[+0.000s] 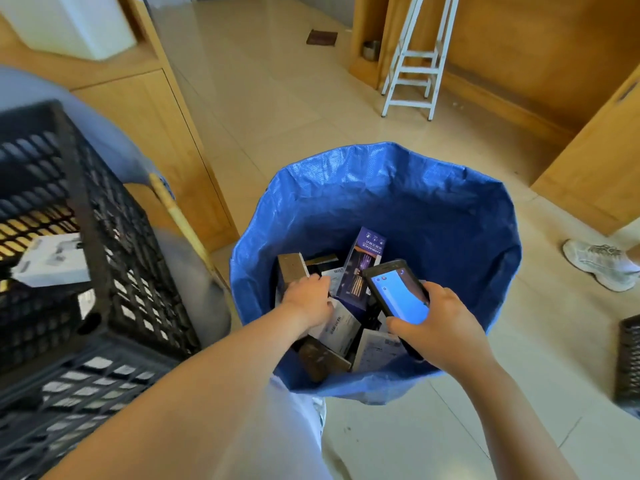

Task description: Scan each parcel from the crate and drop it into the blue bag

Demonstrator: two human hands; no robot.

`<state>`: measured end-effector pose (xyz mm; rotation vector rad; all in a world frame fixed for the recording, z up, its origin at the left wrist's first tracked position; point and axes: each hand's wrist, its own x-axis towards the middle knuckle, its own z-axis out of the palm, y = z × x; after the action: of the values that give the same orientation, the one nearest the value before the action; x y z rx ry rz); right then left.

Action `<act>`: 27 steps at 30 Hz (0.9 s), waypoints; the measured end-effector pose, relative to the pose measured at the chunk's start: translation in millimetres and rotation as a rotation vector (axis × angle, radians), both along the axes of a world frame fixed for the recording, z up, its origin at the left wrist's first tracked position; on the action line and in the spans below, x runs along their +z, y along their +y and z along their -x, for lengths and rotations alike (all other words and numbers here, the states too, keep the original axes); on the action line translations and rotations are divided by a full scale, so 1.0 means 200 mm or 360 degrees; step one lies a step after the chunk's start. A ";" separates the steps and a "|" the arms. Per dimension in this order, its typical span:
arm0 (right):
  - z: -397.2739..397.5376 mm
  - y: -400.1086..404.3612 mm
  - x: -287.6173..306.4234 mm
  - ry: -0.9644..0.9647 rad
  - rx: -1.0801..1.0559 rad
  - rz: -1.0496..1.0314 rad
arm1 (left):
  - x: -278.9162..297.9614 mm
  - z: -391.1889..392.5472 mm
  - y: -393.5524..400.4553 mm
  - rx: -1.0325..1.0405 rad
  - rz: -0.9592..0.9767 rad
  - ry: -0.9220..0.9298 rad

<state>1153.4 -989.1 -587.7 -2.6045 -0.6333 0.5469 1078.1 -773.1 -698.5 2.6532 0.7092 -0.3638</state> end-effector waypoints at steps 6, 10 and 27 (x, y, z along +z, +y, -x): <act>0.16 0.06 0.16 -0.0136 0.0090 -0.0124 | 0.43 0.18 0.07 0.0066 -0.0148 -0.0290; 0.28 0.14 0.29 -0.0189 0.0203 -0.0219 | 0.70 0.38 0.11 0.0039 -0.0249 -0.0441; 0.87 0.84 0.58 -0.0218 0.0805 -0.0506 | 0.99 1.50 0.72 0.0821 -0.0238 -0.0640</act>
<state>980.0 -820.6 -471.4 -2.1900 -1.3246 0.3726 777.8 -629.3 -500.0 2.4317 1.2633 0.3627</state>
